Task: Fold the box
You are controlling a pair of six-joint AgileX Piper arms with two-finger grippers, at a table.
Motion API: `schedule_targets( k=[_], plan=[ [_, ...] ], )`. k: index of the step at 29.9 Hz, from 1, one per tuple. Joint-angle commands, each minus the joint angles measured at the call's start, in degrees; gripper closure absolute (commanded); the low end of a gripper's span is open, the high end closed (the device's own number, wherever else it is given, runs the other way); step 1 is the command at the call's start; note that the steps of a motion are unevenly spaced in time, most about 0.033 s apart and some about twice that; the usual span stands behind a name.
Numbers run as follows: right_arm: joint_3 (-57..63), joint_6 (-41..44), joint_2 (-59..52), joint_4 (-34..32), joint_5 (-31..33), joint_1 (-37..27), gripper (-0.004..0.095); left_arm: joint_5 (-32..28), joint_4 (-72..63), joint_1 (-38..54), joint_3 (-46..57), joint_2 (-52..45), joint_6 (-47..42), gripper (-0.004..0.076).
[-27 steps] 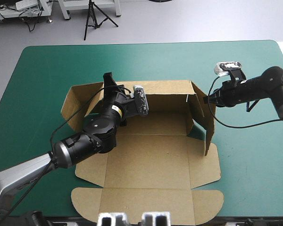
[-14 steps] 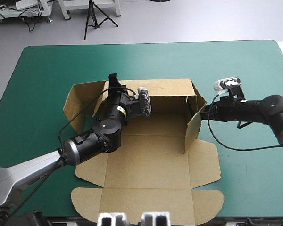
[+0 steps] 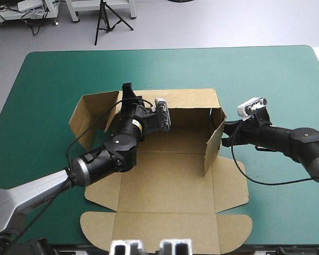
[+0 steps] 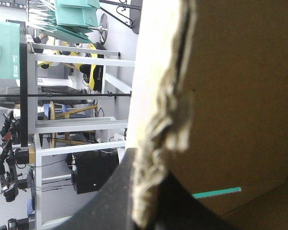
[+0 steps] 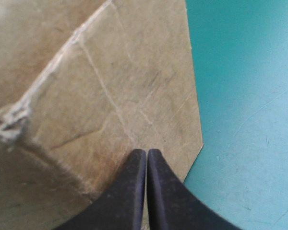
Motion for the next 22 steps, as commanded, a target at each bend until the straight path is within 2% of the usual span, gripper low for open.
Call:
schedule_targets(
  k=[1,5,7,15,22],
  plan=[
    [-1.2,0.8,-2.2,-1.0,1.3,0.1,0.0785,0.1,-0.3,-0.3,-1.2,-1.3,-1.3,0.0732],
    [-1.3,2.1,-2.2,-6.0,1.6,0.1,0.0621,-0.6,-0.3,-0.3,-1.2,-1.3,-1.3,0.0732],
    [-1.3,2.3,-2.2,-7.6,2.9,0.1,0.0576,-1.0,-0.3,-0.3,-1.2,-1.3,-1.3,0.0732],
    [-4.2,0.4,-2.4,-13.3,9.2,0.1,0.0564,-1.0,-0.3,-0.3,-1.2,-1.3,-1.3,0.0732],
    [-8.5,-0.9,-3.3,-14.6,7.5,0.1,0.0564,-2.1,-0.1,-0.3,-1.2,-1.3,-2.2,0.0732]
  ],
)
